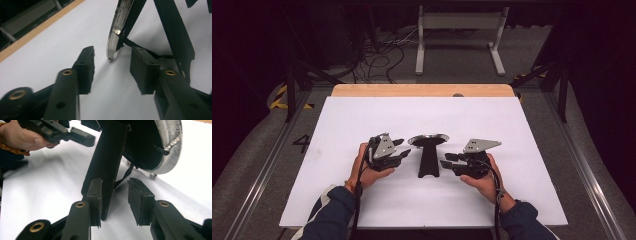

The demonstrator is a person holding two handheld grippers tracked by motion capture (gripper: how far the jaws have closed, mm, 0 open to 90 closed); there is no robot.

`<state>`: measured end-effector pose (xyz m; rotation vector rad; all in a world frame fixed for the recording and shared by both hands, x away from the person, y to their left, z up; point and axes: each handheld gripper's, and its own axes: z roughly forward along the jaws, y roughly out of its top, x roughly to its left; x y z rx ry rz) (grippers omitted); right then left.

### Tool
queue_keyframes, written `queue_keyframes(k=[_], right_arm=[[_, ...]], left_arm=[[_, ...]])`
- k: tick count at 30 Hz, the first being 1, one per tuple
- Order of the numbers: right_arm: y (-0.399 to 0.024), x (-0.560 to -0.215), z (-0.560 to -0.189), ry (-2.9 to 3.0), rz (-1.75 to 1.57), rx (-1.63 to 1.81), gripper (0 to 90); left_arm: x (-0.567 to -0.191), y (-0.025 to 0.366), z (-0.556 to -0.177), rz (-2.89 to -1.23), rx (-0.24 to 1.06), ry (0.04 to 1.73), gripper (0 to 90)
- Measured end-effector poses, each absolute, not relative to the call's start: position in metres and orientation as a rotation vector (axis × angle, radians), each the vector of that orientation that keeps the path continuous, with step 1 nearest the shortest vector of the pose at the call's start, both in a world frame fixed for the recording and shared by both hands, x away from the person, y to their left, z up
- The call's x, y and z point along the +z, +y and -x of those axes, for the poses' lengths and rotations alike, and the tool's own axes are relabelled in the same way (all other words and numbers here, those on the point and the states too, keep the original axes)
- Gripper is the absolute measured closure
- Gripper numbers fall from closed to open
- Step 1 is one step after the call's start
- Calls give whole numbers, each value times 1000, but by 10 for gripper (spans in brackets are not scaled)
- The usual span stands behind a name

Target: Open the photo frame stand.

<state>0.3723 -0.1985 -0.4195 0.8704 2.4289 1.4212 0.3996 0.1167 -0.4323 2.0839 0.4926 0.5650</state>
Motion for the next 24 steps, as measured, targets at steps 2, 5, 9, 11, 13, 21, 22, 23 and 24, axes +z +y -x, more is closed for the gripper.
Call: queue_keyframes(k=[2, 5, 9, 11, 13, 21, 22, 23, 24], right_arm=[[-198, -419, -371, 2424, -867, 1416, 632], [-198, -419, -368, 2414, -864, 1407, 621], [-197, -418, -365, 2412, -855, 1392, 592], [-196, -418, -363, 2412, -851, 1385, 572], [-196, -418, -361, 2412, -847, 1371, 550], [-201, -419, -352, 2422, -831, 1352, 431], [-200, -419, -351, 2426, -826, 1339, 400], [-200, -419, -350, 2419, -826, 1323, 366], [-199, -419, -348, 2416, -820, 1317, 329]], left_arm=[[-432, 121, -398, -2092, 552, 500, 490], [-430, 125, -395, -2082, 552, 522, 340], [-428, 126, -393, -2062, 537, 520, 257], [-426, 124, -391, -2056, 545, 520, 214], [-424, 122, -391, -2046, 546, 514, 187], [-412, 114, -390, -2021, 505, 467, 117], [-411, 113, -390, -2018, 500, 463, 106], [-409, 113, -391, -2018, 495, 456, 102], [-409, 113, -391, -2010, 488, 458, 96]])
